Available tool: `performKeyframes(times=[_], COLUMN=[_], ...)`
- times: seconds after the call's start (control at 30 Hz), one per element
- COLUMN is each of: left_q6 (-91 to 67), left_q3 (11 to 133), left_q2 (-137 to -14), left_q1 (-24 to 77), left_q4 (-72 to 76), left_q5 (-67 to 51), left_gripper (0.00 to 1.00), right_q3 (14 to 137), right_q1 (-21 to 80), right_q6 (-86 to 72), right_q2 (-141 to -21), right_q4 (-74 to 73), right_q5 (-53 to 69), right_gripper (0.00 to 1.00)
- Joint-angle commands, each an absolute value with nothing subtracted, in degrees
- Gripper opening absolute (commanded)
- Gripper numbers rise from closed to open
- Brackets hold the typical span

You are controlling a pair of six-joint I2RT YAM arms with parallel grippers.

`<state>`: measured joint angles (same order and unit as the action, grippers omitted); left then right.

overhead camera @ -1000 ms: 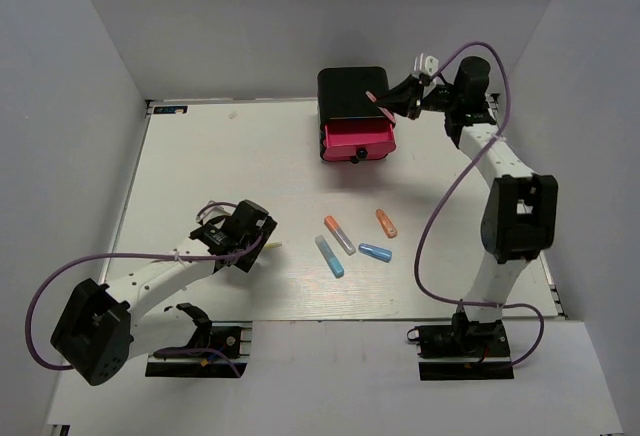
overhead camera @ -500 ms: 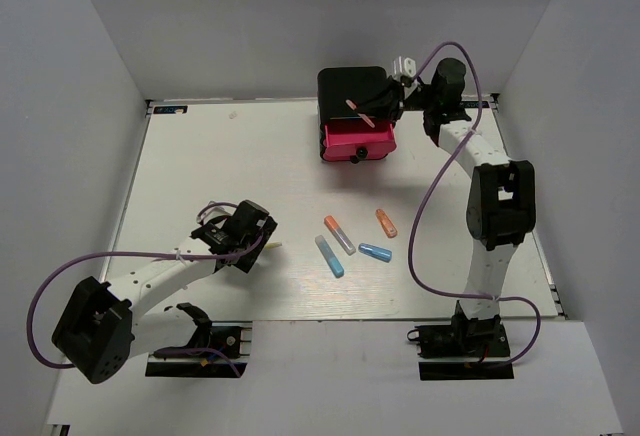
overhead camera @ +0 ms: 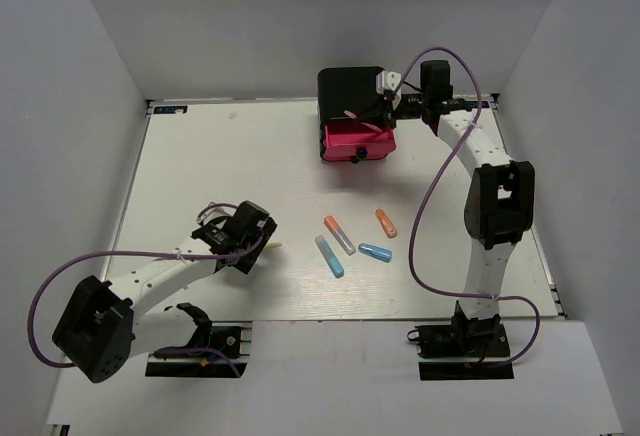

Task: Sort the stationery into containers
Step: Place the pen in the drawer.

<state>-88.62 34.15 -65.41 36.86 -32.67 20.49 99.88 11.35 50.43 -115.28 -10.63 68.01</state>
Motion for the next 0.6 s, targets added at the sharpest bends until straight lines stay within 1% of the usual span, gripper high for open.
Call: performKeyframes(times=[0.0,0.03,0.07,0.1,0.17,0.2,0.3,0.33,0.4,0.43,0.47,0.5,0.53,0.57], left_q6=[-89.38,-89.38,-89.38,-89.38,-89.38,-89.38,-89.38,-89.38,-89.38,-89.38,-89.38,-89.38,-89.38,-89.38], left_q3=[33.75,33.75,33.75,34.36,34.37,34.97,34.98,35.68,36.30,37.08,37.87,37.88,38.75,39.63], left_q2=[-65.21,-65.74,-65.74,-66.26,-66.97,-66.97,-68.12,-68.72,-69.51,-70.30,-70.83,-70.84,-71.80,-72.85], left_q1=[36.65,36.65,36.65,36.65,36.65,36.65,36.65,36.65,36.65,36.65,36.65,36.65,36.65,36.65], left_q4=[-33.13,-33.13,-33.13,-33.13,-33.13,-33.13,-33.66,-33.66,-34.71,-34.72,-35.41,-36.38,-36.39,-37.78], left_q5=[21.45,21.45,21.45,21.45,21.45,21.45,22.05,22.06,22.06,22.58,22.59,22.59,22.59,22.59], left_gripper=[1.00,1.00,1.00,1.00,1.00,1.00,1.00,1.00,1.00,1.00,1.00,1.00,1.00,1.00], right_q3=[101.25,101.25,100.99,100.73,100.28,100.20,99.41,98.80,97.21,96.16,94.85,93.62,92.99,91.25], right_q1=[11.60,11.95,12.21,12.22,12.30,12.30,12.39,12.48,12.57,13.26,12.75,12.57,12.48,12.48], right_q6=[57.29,57.91,59.23,59.33,58.89,58.36,54.16,53.10,46.44,42.14,39.92,37.90,31.27,28.94], right_q2=[-113.56,-113.29,-113.20,-112.33,-111.19,-110.75,-108.47,-107.76,-105.49,-104.69,-103.29,-101.71,-101.08,-99.94], right_q4=[-18.35,-19.24,-20.12,-20.65,-20.13,-20.13,-16.79,-12.78,-9.59,-3.84,-1.69,-1.15,4.25,7.53], right_q5=[66.63,66.36,65.49,65.30,65.21,65.13,64.86,64.86,63.37,62.76,59.27,58.02,56.79,55.73], right_gripper=[0.23,0.42,0.53,0.63,0.77,0.79,0.79,0.79,0.76,0.74,0.70,0.54,0.46,0.40])
